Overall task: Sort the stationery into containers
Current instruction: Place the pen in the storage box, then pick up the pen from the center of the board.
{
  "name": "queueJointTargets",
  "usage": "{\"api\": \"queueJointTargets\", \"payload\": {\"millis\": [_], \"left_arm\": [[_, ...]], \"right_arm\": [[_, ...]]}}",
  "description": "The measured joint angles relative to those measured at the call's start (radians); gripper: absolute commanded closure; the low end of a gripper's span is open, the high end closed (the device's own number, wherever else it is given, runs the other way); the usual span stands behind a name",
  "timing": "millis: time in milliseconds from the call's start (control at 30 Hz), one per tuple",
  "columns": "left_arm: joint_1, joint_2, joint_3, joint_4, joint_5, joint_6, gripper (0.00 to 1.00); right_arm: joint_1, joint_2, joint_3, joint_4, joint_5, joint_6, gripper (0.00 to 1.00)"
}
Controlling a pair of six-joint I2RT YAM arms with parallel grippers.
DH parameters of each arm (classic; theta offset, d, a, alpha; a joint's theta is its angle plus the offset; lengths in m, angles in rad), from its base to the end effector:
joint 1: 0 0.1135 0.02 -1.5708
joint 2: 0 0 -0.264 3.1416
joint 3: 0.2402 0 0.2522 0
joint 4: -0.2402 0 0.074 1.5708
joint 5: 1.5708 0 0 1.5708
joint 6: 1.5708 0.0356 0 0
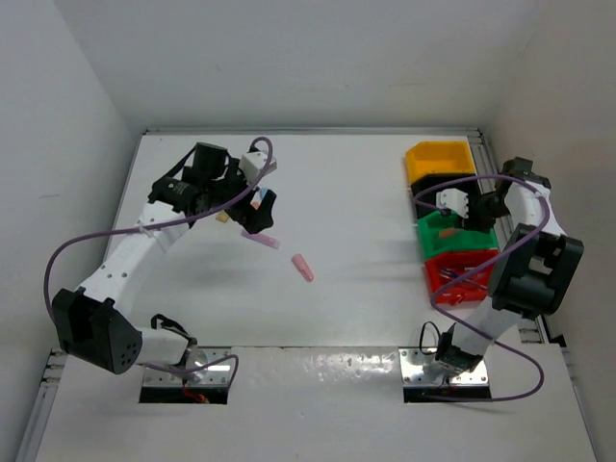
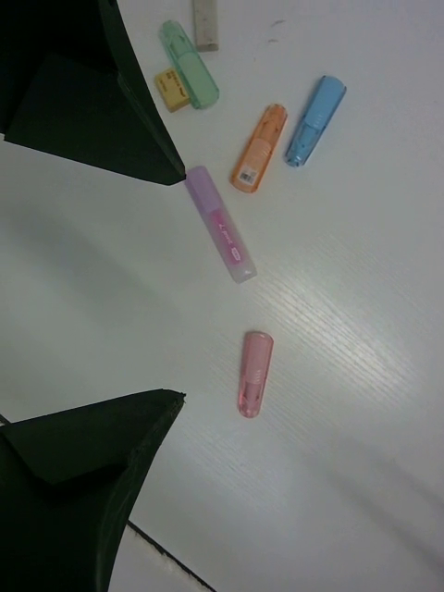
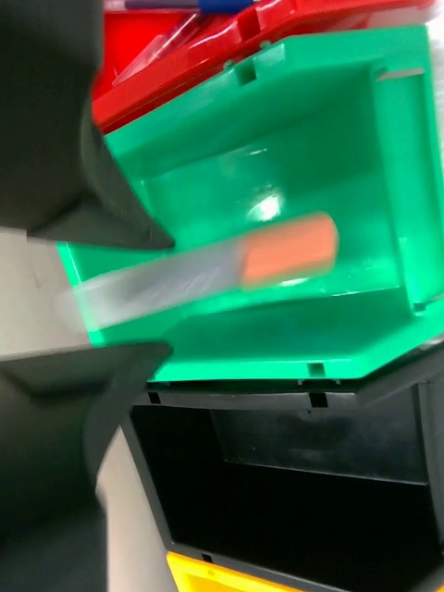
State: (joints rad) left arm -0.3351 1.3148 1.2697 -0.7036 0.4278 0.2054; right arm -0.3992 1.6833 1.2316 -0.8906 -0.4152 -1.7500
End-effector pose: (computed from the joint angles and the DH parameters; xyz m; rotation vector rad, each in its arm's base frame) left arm 0.2582 -0.1055 0.3454 0.8206 2.1496 -0.5613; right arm 0.3008 -0.1113 0.2191 -1.7197 2.0436 -0.0017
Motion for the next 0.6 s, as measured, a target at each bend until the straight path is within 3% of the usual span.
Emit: {"api": "queueJointTargets", "payload": {"millis": [100,333,600], "left_arm": [[0.000,0.007,0.000,-0.018,-0.026,0.055,0.00],[0.003,0.090,-0.002,-0.098,-0.058,0.287,0.03],[0.028,0.179,-0.143,-0.065,-0.103,0.520,0.16]], "right_arm": [[0.001,0.002,0.005,-0.005,0.010,0.005,0.47],[0.054,-0.076,0.018,-0.034,-0.045,0.110,0.45],[0.314,-0.270,0.031,-0.017,-0.180,0.525,0.48]]}}
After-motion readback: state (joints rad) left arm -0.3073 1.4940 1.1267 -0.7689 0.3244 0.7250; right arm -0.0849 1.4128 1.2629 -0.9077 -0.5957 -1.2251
